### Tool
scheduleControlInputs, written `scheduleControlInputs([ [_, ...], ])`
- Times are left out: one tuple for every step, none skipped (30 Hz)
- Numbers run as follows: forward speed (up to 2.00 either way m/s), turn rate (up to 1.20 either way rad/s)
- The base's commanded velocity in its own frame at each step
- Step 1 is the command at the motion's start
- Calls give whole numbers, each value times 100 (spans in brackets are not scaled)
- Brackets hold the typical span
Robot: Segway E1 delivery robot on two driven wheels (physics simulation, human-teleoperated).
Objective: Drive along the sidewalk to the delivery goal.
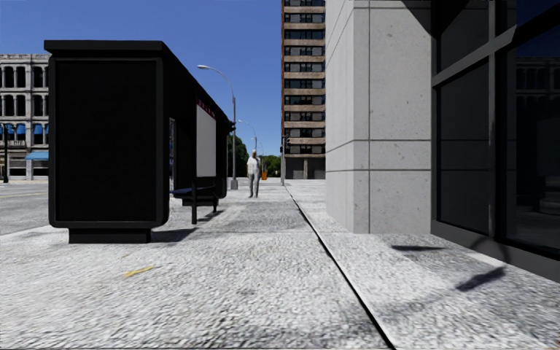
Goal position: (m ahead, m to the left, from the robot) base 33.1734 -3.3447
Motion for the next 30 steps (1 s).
scheduleControlInputs([
  [200, 0],
  [200, 0],
  [200, 0],
  [200, 0],
  [200, 0],
  [200, 0],
  [200, 0],
  [200, 0],
  [200, 0],
  [200, 0],
  [200, 0],
  [200, 0],
  [200, 0],
  [200, 0],
  [200, 0],
  [200, 0],
  [200, 0],
  [200, 0],
  [200, 0],
  [200, 0],
  [200, 0],
  [200, 0],
  [200, 0],
  [200, 0],
  [200, 0],
  [200, 0],
  [200, 0],
  [200, 0],
  [200, 0],
  [200, -1],
])
